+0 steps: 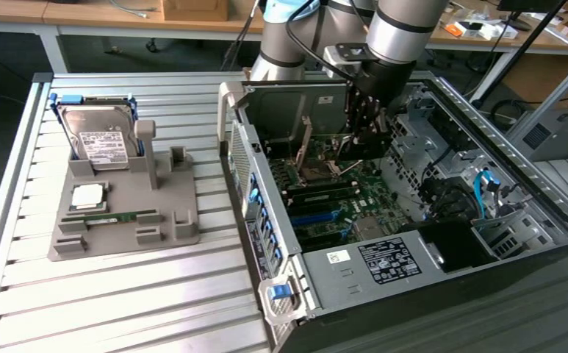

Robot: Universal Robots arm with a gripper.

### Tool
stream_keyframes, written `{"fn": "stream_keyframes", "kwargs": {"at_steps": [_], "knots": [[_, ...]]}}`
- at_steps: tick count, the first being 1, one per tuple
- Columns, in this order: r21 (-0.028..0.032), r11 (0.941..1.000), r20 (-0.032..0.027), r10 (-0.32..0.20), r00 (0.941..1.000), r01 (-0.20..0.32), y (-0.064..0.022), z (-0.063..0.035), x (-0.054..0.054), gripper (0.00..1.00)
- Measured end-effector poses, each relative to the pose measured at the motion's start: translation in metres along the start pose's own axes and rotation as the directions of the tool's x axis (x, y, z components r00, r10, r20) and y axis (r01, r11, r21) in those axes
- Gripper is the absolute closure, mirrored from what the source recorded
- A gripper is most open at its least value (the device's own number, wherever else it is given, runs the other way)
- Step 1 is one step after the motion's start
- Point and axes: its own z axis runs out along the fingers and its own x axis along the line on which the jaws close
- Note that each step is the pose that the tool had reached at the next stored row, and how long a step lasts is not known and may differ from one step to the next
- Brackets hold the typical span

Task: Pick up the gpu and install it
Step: 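Insert the gpu into the slot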

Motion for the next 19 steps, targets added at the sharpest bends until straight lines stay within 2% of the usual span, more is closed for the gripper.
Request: {"fn": "stream_keyframes", "kwargs": {"at_steps": [19], "knots": [[-0.0022,0.9971,0.0025,-0.076,0.9971,0.076,0.0000,0.0001,0.0000,0.73]]}}
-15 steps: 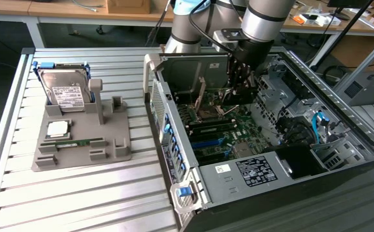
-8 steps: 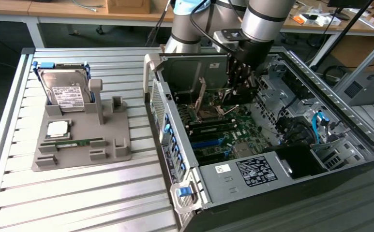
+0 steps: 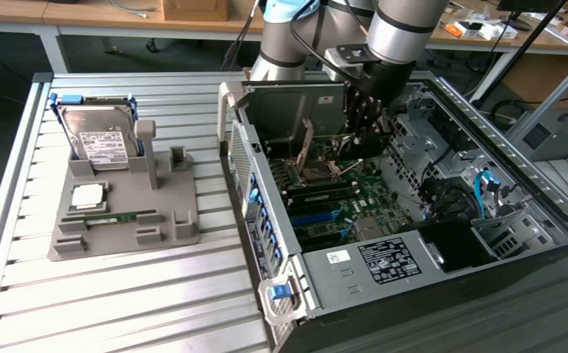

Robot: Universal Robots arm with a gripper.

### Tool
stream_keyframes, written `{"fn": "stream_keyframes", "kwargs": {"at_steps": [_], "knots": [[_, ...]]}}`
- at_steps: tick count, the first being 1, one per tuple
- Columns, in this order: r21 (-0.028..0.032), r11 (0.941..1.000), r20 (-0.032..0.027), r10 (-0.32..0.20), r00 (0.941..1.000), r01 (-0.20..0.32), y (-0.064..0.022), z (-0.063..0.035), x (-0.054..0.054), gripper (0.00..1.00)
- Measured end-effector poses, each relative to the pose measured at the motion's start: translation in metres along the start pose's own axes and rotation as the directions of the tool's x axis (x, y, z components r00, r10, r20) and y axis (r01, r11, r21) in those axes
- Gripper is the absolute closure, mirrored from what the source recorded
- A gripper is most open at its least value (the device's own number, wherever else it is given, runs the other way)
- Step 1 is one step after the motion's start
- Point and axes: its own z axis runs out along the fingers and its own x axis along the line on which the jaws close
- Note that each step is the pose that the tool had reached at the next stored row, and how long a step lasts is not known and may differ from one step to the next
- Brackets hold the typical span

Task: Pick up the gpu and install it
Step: 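Insert the gpu into the slot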

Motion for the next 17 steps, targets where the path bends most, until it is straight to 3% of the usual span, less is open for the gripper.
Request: {"fn": "stream_keyframes", "kwargs": {"at_steps": [17], "knots": [[-0.0024,0.9963,0.0021,-0.086,0.9963,0.086,0.0000,0.0001,0.0000,0.73]]}}
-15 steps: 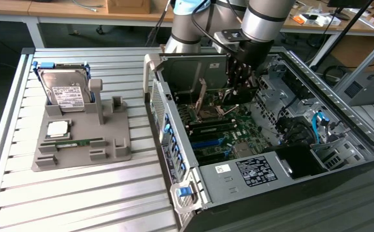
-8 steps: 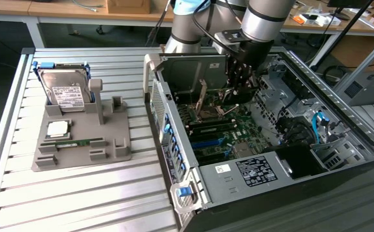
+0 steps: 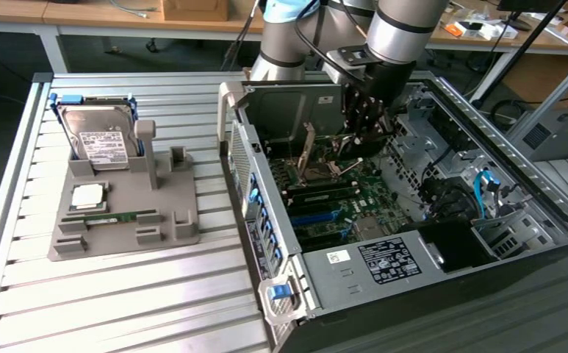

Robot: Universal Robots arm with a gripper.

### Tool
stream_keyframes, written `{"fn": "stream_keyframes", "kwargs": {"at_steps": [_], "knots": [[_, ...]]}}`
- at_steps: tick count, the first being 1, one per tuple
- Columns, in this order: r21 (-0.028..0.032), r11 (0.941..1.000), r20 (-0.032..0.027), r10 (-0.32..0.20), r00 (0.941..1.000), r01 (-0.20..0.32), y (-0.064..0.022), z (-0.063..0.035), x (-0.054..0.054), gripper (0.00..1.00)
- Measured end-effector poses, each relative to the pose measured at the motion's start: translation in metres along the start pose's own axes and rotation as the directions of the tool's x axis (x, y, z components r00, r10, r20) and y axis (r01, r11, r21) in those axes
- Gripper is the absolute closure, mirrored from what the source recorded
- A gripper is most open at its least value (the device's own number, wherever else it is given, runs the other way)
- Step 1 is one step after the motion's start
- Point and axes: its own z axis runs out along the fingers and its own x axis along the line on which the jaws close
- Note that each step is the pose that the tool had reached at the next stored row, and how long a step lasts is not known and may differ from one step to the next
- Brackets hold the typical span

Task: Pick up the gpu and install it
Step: 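Insert the gpu into the slot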

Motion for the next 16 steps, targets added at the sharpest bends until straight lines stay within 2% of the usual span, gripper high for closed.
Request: {"fn": "stream_keyframes", "kwargs": {"at_steps": [16], "knots": [[-0.0019,0.9978,0.0017,-0.066,0.9978,0.066,0.0000,0.0001,0.0000,0.73]]}}
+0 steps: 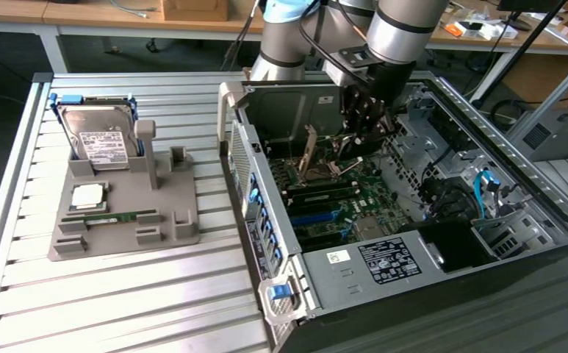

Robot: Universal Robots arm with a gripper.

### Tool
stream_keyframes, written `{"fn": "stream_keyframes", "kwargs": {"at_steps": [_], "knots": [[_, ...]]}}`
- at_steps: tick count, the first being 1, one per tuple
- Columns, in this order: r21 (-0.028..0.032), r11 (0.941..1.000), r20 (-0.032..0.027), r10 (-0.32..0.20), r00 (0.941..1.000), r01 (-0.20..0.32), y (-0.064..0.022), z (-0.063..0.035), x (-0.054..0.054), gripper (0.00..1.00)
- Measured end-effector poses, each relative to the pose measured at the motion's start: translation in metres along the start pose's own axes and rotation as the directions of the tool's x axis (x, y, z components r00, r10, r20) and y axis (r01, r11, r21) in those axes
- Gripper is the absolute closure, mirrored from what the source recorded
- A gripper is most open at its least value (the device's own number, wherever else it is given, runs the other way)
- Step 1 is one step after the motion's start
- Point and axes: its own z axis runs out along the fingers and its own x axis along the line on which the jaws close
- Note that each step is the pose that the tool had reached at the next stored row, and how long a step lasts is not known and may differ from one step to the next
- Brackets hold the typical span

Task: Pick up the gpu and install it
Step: 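Insert the gpu into the slot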

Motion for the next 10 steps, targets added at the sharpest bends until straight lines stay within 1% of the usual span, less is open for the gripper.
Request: {"fn": "stream_keyframes", "kwargs": {"at_steps": [10], "knots": [[-0.0014,0.9990,0.0009,-0.044,0.9990,0.044,0.0000,0.0000,0.0000,0.73]]}}
